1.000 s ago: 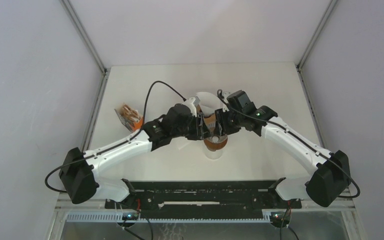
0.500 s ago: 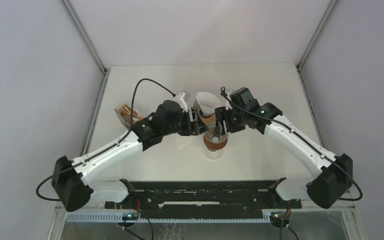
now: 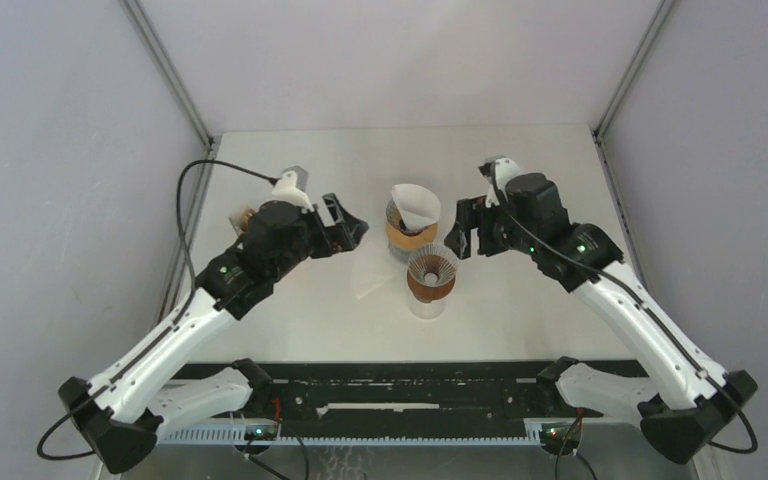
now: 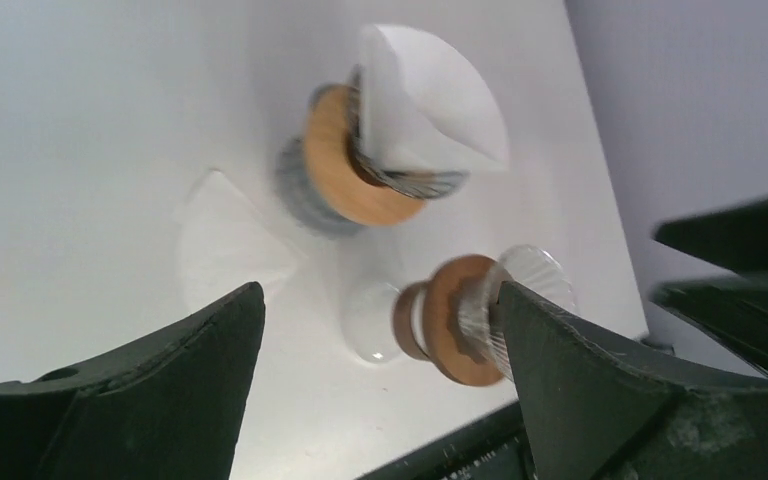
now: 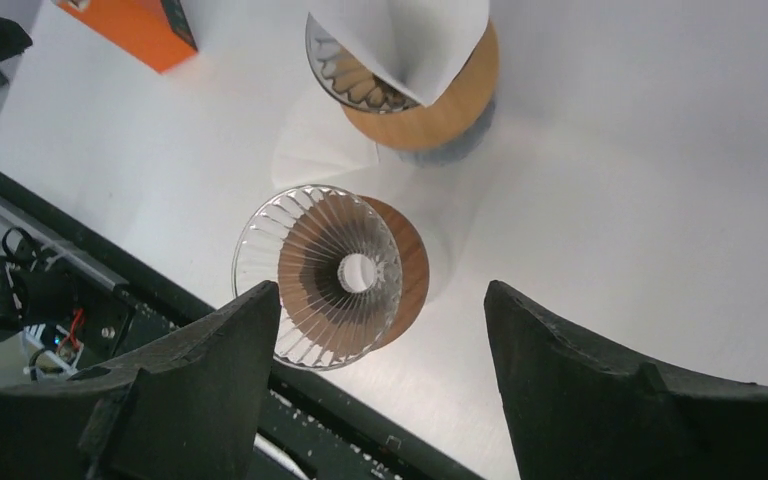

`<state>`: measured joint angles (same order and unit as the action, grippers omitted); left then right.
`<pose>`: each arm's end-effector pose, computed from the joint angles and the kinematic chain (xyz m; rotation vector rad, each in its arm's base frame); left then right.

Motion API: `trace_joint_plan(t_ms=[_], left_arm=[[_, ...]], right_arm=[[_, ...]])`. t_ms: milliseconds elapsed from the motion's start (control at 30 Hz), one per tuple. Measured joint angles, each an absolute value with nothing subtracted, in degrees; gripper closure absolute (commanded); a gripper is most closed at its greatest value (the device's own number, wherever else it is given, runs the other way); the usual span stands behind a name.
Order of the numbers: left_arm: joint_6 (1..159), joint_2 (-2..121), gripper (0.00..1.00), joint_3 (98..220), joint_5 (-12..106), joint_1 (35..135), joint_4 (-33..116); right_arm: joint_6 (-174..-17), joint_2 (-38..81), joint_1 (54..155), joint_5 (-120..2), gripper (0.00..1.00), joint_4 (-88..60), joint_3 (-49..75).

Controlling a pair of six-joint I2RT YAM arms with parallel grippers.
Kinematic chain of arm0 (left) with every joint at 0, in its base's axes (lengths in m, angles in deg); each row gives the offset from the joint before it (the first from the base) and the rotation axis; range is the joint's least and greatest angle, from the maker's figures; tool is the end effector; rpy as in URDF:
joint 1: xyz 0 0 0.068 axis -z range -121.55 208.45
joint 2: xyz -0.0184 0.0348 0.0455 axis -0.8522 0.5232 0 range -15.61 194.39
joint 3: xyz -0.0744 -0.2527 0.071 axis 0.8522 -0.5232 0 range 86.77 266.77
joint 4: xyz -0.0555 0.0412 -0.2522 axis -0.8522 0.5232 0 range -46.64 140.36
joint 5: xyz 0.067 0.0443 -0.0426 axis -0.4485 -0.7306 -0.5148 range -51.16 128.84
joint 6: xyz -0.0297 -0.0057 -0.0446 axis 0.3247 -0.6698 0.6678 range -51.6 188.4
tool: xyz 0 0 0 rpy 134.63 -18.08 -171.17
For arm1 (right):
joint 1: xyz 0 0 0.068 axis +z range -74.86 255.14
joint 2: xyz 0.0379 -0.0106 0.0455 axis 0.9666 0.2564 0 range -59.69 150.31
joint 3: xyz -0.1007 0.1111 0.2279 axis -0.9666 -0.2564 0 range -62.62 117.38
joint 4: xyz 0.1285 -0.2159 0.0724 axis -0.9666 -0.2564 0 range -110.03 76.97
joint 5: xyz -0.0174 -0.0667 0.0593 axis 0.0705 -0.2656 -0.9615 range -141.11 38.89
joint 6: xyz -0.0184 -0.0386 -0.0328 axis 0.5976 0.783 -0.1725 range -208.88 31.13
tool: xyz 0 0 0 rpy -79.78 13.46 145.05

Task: Place the coffee filter in the dripper
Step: Pick up the coffee filter from the coffee filter holder.

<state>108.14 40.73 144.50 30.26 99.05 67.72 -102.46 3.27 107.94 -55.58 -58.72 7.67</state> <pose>0.1688 -0.1377 0.3566 -0.0864 2.0462 -0.7567 0.1844 0.1221 0.3714 -0.4247 2.2510 0.5184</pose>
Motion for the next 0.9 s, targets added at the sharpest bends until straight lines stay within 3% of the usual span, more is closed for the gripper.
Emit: trace_joint_plan(t_ms=[433,733,900], left_arm=[[106.68,32.99,0.16,141.29,20.05,84.23,76.33],[105.37,38.23,0.48,141.25,19.05,73.44,77.69],[104.25,44.55,0.58,141.33,19.55,69.70,77.93]], right_arm=[[-99.60,-12.32,106.30,-48.43,0.12,-49.21,-2.83],[-99.22,-16.91,105.56,-43.60,0.13,-44.34,-7.59],[-99.29,-16.27,104.57,-43.47,0.13,-43.09,-8.51]])
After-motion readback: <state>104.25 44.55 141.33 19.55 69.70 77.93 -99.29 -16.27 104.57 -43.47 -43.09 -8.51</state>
